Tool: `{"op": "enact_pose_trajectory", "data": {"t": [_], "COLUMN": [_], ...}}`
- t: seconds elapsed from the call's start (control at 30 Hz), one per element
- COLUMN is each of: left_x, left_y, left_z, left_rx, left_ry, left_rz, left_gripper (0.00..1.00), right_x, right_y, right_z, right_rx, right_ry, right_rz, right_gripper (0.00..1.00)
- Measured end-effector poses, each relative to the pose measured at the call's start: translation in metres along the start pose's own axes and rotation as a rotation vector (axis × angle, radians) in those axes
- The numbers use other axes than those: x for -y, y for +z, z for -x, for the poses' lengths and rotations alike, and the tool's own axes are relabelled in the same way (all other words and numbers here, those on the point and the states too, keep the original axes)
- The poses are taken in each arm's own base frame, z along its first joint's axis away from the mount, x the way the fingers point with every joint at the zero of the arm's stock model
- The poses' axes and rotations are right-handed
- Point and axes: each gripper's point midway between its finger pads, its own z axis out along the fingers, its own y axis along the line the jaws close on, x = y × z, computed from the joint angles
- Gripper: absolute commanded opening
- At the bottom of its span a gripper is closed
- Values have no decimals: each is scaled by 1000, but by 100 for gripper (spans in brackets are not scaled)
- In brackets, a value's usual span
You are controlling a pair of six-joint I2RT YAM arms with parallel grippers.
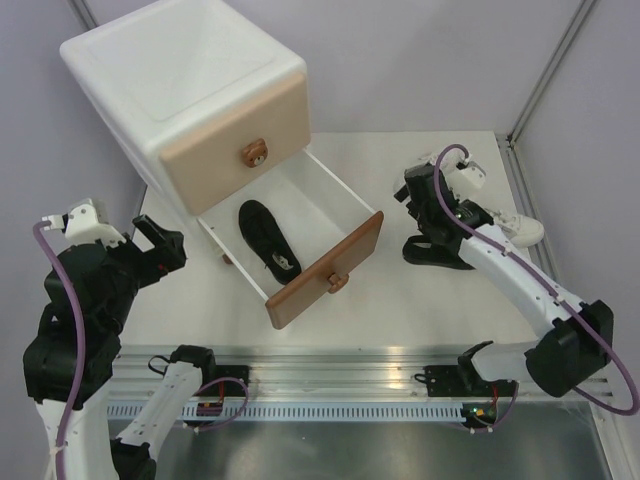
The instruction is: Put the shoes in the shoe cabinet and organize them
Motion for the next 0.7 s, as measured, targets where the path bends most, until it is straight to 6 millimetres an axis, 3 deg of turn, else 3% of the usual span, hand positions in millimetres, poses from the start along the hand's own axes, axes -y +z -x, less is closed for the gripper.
{"op": "enact_pose_trajectory", "data": {"t": [0.17,0.3,0.47,0.7], "left_x": [3,3,3,5], "left_y": [1,1,2,11], "left_z": [-2,-2,-2,-5], "left_rx": [-11,-12,-14,-48], "left_ry": [1,1,1,8], "left_rz": [-12,-12,-12,-1], "left_gripper": [100,100,100,100], "right_x": [39,54,69,83], "right_y": [49,78,102,115], "right_z": [-34,-55,-77,-105], "right_rx": [-90,-159,-236,-313], "right_ry": [72,137,207,263], "right_rz": [-155,-230,-302,-377], "right_gripper": [86,83,80,70]}}
